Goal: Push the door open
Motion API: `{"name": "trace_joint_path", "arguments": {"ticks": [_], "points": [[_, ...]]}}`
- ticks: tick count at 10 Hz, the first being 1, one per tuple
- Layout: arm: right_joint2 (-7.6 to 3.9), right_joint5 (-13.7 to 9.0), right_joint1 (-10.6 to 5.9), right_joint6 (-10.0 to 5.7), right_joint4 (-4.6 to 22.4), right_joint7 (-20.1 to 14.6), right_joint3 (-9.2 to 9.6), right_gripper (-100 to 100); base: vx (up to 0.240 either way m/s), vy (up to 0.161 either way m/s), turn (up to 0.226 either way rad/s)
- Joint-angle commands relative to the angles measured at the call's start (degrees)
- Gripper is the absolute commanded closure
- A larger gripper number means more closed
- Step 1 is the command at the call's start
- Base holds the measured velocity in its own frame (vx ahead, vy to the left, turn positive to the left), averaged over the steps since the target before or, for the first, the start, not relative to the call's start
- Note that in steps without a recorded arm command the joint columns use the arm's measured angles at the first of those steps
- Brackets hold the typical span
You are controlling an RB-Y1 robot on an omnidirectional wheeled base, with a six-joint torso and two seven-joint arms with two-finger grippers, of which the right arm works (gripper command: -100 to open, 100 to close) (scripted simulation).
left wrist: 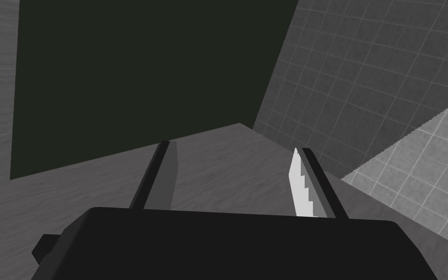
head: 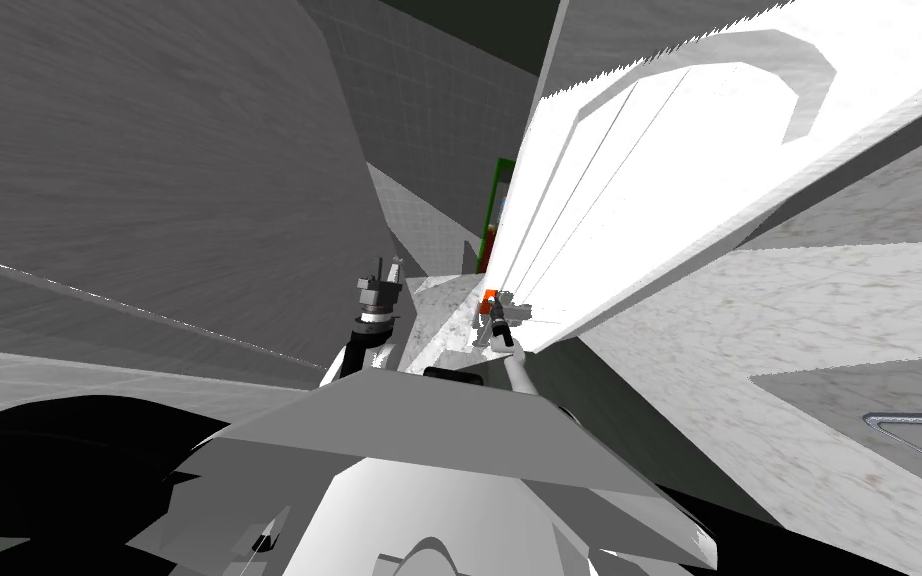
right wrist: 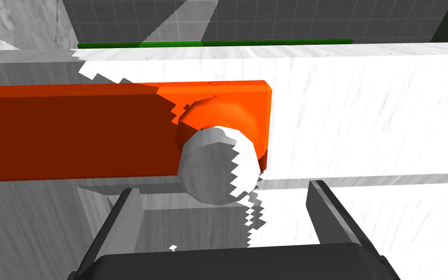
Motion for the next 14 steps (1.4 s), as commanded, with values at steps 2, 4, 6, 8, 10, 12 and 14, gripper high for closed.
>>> {"name": "trace_joint_path", "arguments": {"ticks": [2,4,6,8,10,12,14], "points": [[0.31,-0.04,-0.11,-0.31,0.27,0.14,-0.37,-100,0.223,0.042,0.022],[0.23,-0.03,-0.08,-0.21,0.18,0.11,-0.29,100,0.044,0.008,-0.002],[0.23,-0.03,-0.08,-0.21,0.18,0.11,-0.29,100,-0.038,-0.007,0.008],[0.23,-0.03,-0.08,-0.21,0.18,0.11,-0.29,100,-0.012,-0.002,-0.002],[-0.08,-0.04,-0.07,-0.1,0.33,0.6,-1.0,100,0.046,0.021,-0.022],[-0.34,-0.09,-0.17,-0.1,0.38,1.09,-1.82,100,0.171,0.054,-0.064],[-0.58,-0.15,-0.3,-0.1,0.43,1.72,-2.88,100,0.182,0.064,-0.052]]}}
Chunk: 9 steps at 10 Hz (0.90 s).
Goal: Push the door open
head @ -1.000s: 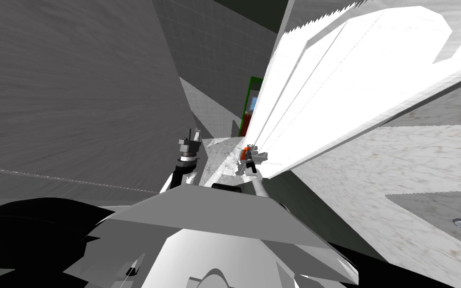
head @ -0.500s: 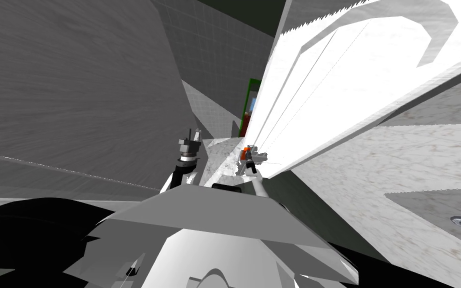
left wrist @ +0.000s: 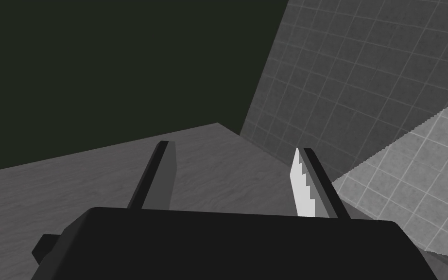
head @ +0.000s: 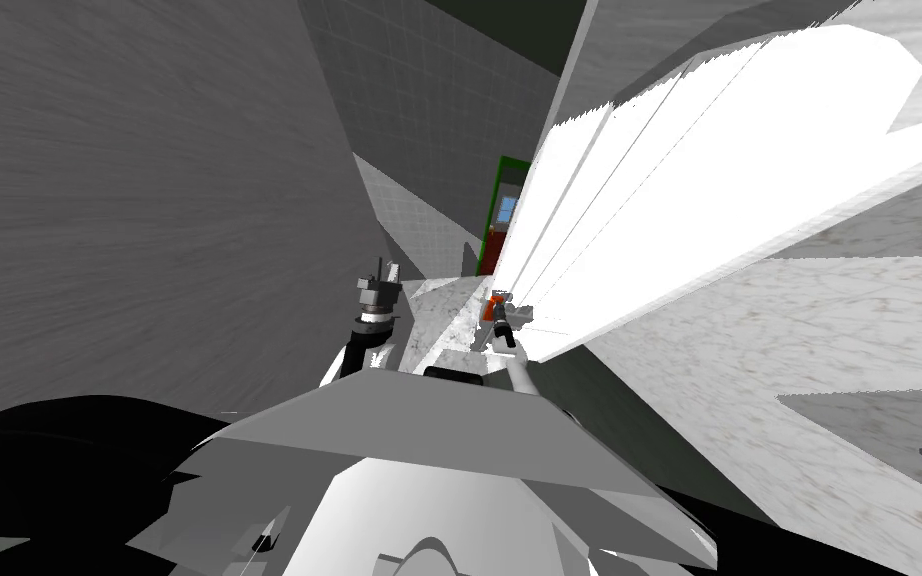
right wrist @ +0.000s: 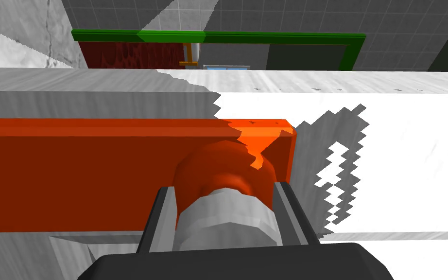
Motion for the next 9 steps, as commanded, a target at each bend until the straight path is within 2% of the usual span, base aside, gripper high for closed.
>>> {"name": "trace_joint_path", "arguments": {"ticks": [1,6,9], "points": [[-0.5,-0.1,-0.94,-0.58,0.53,0.89,-1.82,100,0.177,0.064,-0.076],[-0.54,-0.29,-1.33,-0.57,0.69,2.78,-5.0,100,0.186,0.075,-0.08],[-0.39,-0.35,-1.48,-0.57,0.75,3.48,-6.17,100,0.117,0.054,-0.058]]}}
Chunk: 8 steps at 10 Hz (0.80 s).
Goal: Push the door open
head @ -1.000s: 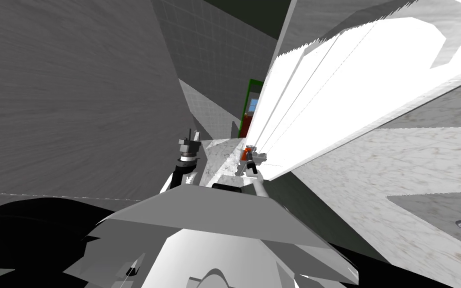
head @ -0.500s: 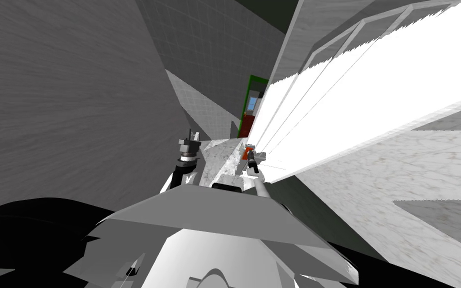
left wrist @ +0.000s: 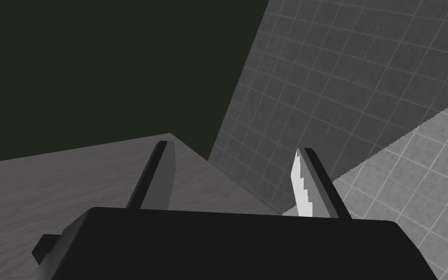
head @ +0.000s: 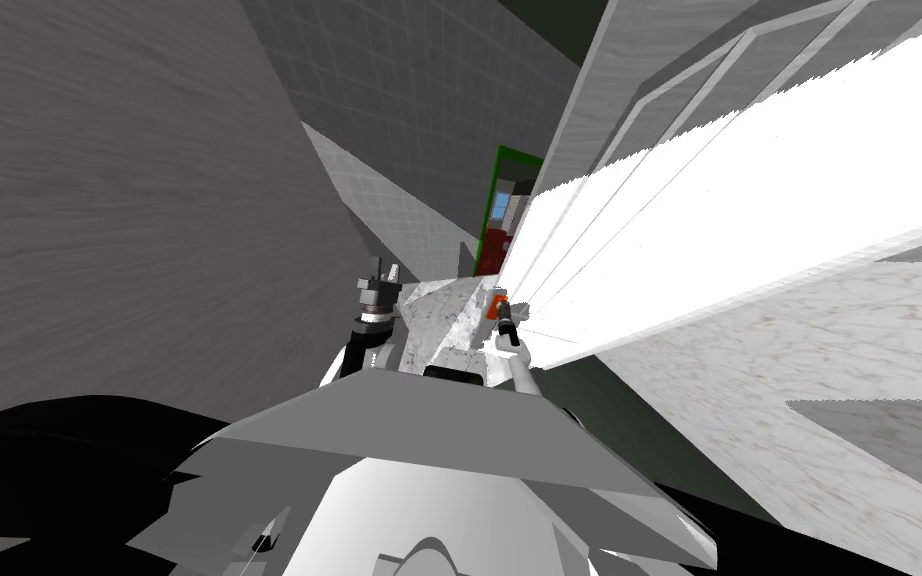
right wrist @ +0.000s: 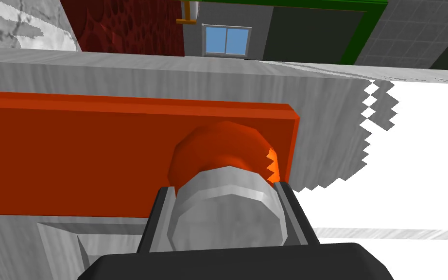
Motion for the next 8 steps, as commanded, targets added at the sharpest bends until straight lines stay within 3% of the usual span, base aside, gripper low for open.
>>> {"name": "trace_joint_path", "arguments": {"ticks": [1,3,4,8], "points": [[-0.5,-0.17,-0.01,-0.36,-0.27,0.71,-1.85,100,0.118,0.051,-0.107],[-0.02,-0.27,-0.21,-0.36,-0.2,1.66,-3.44,100,0.18,0.069,-0.172],[-0.06,-0.33,0.55,0.32,-0.99,1.06,-2.34,-100,-0.057,0.081,-0.034],[0.79,-0.6,0.83,0.44,-1.23,0.58,-1.71,-100,-0.247,0.054,-0.002]]}}
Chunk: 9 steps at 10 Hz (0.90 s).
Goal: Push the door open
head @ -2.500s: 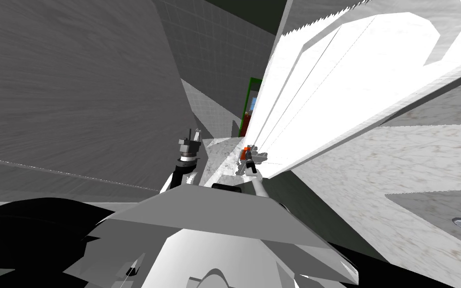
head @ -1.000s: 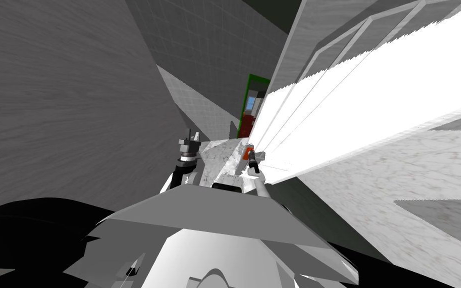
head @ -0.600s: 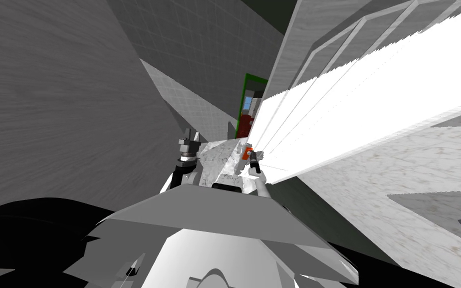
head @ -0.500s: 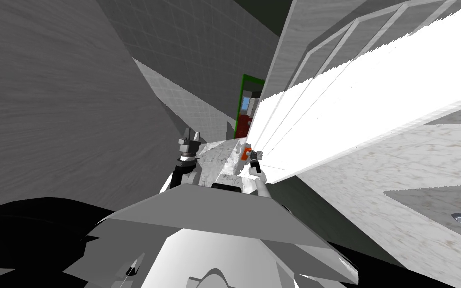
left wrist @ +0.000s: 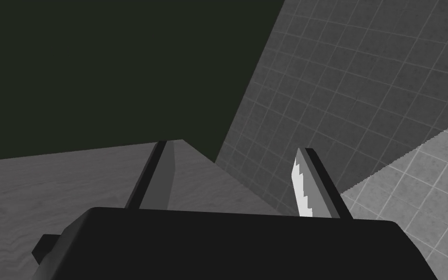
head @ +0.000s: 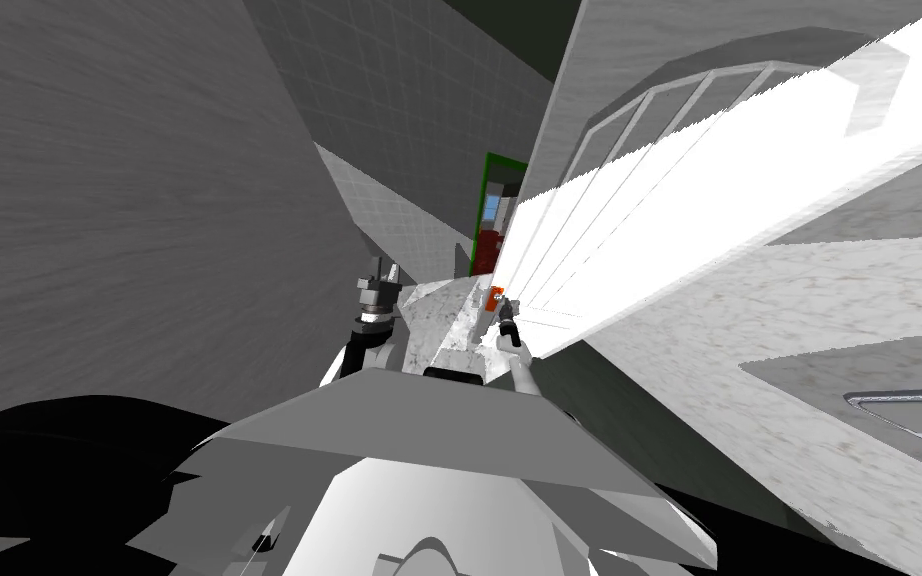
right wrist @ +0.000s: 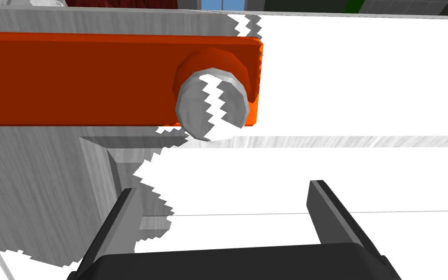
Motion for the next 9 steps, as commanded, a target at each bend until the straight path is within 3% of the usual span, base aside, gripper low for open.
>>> {"name": "trace_joint_path", "arguments": {"ticks": [1,2,3,6,9], "points": [[0.76,-0.16,0.3,0.29,-0.5,-0.35,0.42,-100,-0.261,0.065,-0.02],[1.36,-0.24,0.38,0.33,-0.57,-0.49,0.6,-100,-0.248,0.031,-0.01],[0.96,-0.19,0.42,0.03,-0.36,-0.47,0.52,-100,-0.109,0.016,-0.002],[0.2,-0.23,0.58,-0.83,-0.03,-0.33,0.15,-100,0.17,-0.008,0.025],[0.4,-0.26,0.69,-1.59,0.28,-0.22,-0.18,-100,0.211,0.019,0.025]]}}
